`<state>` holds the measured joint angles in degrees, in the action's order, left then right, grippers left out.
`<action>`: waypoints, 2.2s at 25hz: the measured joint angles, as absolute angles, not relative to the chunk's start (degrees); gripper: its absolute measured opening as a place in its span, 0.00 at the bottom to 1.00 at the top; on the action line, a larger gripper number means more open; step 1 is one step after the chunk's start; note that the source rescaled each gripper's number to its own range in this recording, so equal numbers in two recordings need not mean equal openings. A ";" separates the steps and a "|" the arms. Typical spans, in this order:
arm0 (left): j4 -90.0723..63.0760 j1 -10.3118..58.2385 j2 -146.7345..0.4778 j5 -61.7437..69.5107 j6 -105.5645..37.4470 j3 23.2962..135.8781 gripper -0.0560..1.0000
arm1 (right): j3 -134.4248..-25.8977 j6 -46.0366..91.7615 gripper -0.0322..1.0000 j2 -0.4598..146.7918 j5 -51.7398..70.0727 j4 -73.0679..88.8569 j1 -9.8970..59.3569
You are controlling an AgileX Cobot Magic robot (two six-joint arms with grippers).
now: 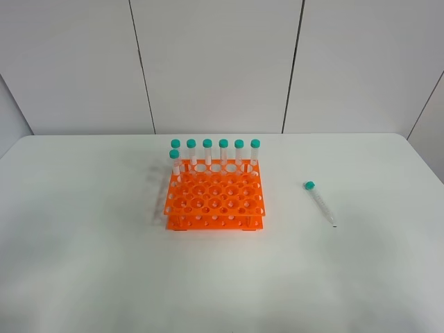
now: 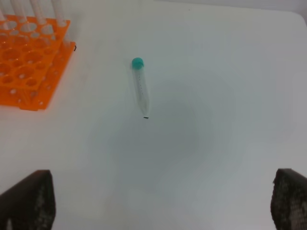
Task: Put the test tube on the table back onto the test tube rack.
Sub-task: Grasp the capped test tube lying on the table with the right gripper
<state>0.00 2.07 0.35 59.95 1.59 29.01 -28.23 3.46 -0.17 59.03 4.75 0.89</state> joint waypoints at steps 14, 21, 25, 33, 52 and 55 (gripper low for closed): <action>0.00 2.07 0.35 59.95 1.59 29.01 1.00 | -32.08 3.46 1.00 6.88 58.80 4.15 0.89; 0.00 2.07 0.35 59.95 1.59 29.01 1.00 | -44.12 3.51 1.00 33.66 58.62 3.23 0.89; 0.00 2.07 0.35 59.95 1.59 29.01 1.00 | -50.09 3.55 1.00 49.65 58.27 3.66 0.89; 0.00 2.07 0.35 59.95 1.59 29.01 1.00 | -64.07 6.46 1.00 84.06 57.65 3.65 0.89; 0.00 2.07 0.35 59.95 1.59 29.01 1.00 | -73.02 8.98 1.00 114.40 41.16 5.28 5.93; 0.00 2.07 0.35 59.95 1.59 29.01 1.00 | -73.02 8.98 1.00 117.27 39.13 5.61 6.04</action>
<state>0.00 2.07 0.35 59.95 1.59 29.01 -73.02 8.98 117.27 39.13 5.61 6.04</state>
